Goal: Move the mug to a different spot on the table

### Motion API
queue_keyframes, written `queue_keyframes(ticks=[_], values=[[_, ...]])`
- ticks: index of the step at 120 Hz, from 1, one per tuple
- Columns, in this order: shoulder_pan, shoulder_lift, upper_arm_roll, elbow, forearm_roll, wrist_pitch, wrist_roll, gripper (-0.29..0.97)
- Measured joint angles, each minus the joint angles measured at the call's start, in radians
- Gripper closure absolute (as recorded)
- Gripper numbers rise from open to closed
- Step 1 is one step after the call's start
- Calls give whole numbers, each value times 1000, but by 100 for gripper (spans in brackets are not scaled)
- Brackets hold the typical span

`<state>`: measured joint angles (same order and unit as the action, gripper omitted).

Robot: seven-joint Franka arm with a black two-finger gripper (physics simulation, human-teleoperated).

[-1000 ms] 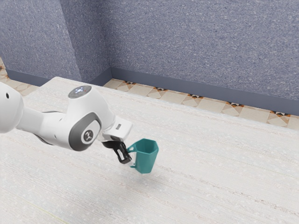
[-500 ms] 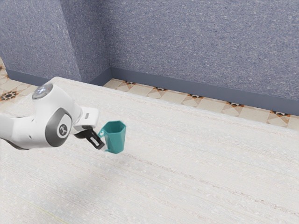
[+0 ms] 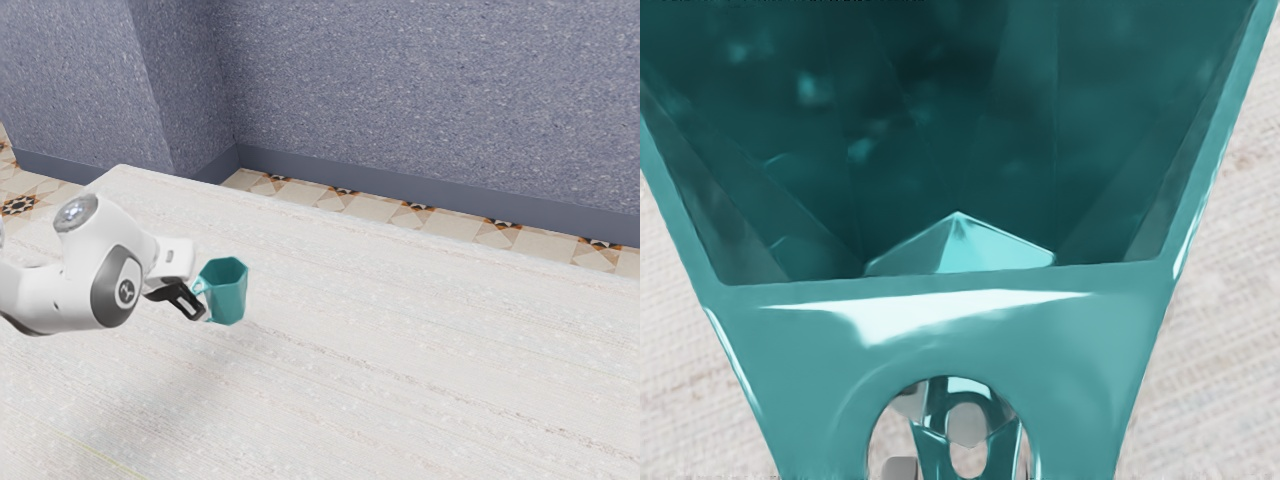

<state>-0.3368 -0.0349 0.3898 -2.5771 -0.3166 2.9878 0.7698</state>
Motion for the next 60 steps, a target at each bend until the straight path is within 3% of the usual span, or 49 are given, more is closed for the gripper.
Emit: queue_keyframes(ticks=[60], values=[[8, 76, 9, 8, -41, 83, 15, 69]])
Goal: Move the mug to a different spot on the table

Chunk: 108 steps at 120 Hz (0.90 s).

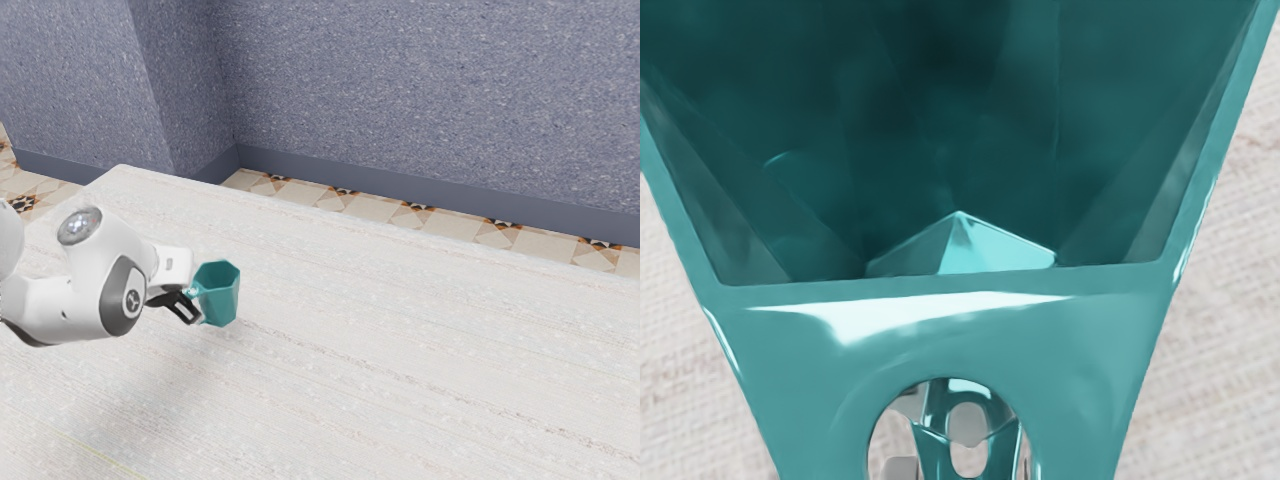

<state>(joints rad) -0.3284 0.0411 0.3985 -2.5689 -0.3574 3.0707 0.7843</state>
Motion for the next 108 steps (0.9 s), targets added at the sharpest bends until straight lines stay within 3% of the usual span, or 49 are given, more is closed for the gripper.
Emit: queue_keyframes(ticks=[17, 71, 90, 108], values=[[-31, 29, -2, 1, -12, 18, 3, 69], [-3, 69, 0, 2, -45, 38, 7, 69], [-3, 79, -1, 1, -50, 35, 6, 37], [-2, 77, 1, 0, -56, 31, 4, 19]])
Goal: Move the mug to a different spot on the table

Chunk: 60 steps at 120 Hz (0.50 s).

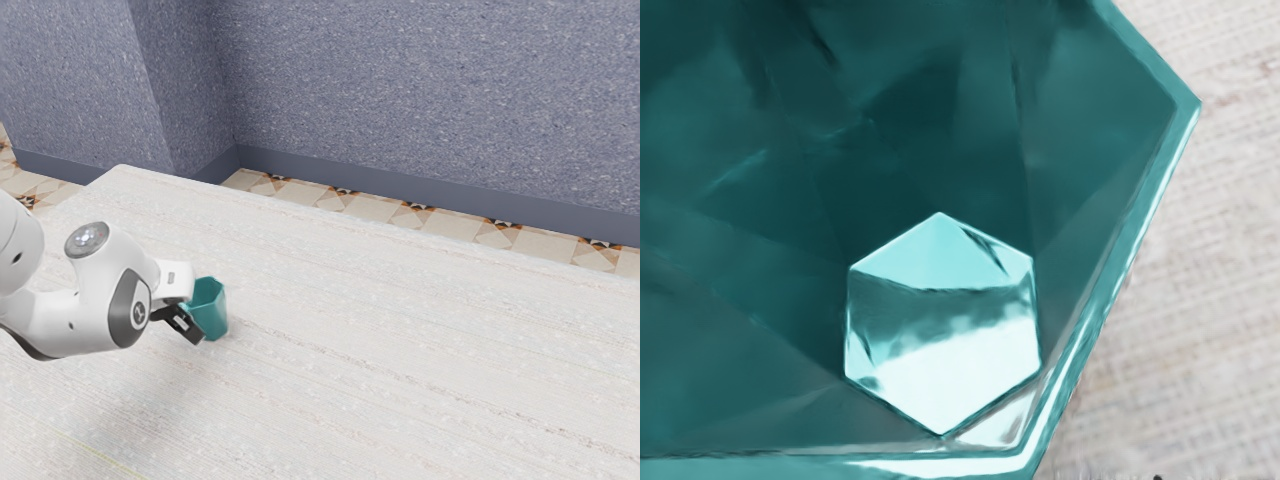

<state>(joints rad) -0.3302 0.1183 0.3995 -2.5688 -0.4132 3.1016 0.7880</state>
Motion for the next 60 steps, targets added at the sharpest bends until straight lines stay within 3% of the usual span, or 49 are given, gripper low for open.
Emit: queue_keyframes(ticks=[52, 60], values=[[2, -72, 75, -29, -14, -263, -58, 4], [10, -107, 80, -20, 44, -353, -92, 3]])
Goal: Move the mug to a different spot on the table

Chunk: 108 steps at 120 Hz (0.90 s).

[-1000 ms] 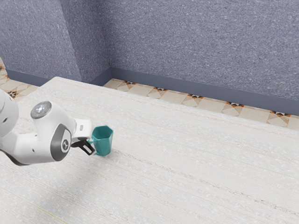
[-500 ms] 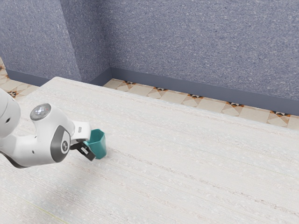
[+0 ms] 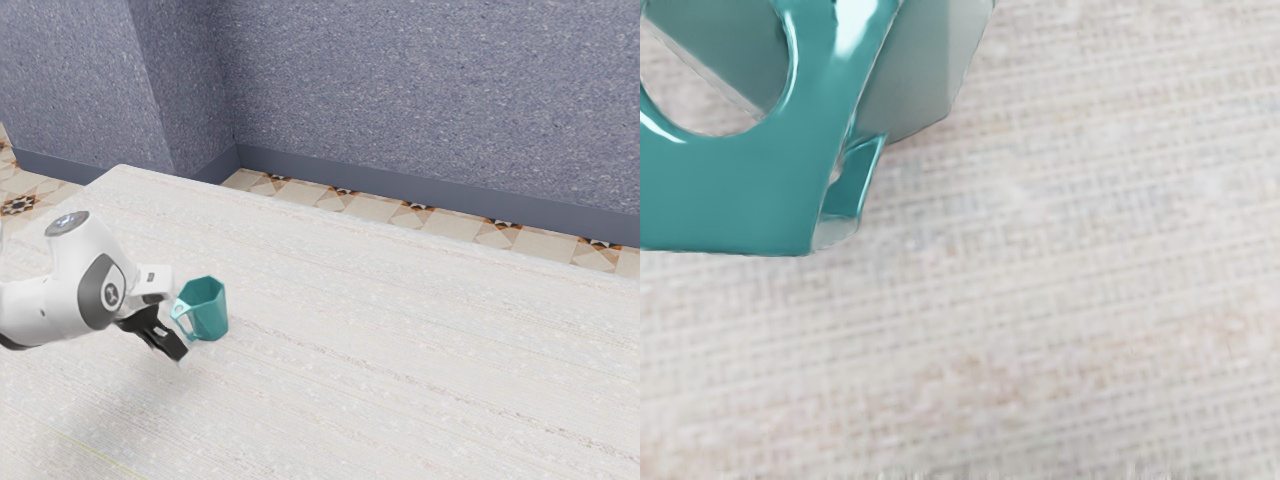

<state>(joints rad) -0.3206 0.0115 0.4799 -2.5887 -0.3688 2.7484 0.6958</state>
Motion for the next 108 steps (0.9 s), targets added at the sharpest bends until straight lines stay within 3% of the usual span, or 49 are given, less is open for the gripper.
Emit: queue_keyframes(ticks=[20, 35, 68, 84, 98, 108], values=[[-14, -187, -9, 46, 255, -247, -146, 2], [-22, -294, -32, 118, 351, -437, -251, 2], [-20, -271, -55, 533, 414, -784, -436, 2], [9, -92, -89, 860, 427, -945, -506, 2], [152, 43, -228, 1060, 413, -1055, -555, 2], [221, 80, -306, 1116, 395, -1112, -585, 2]])
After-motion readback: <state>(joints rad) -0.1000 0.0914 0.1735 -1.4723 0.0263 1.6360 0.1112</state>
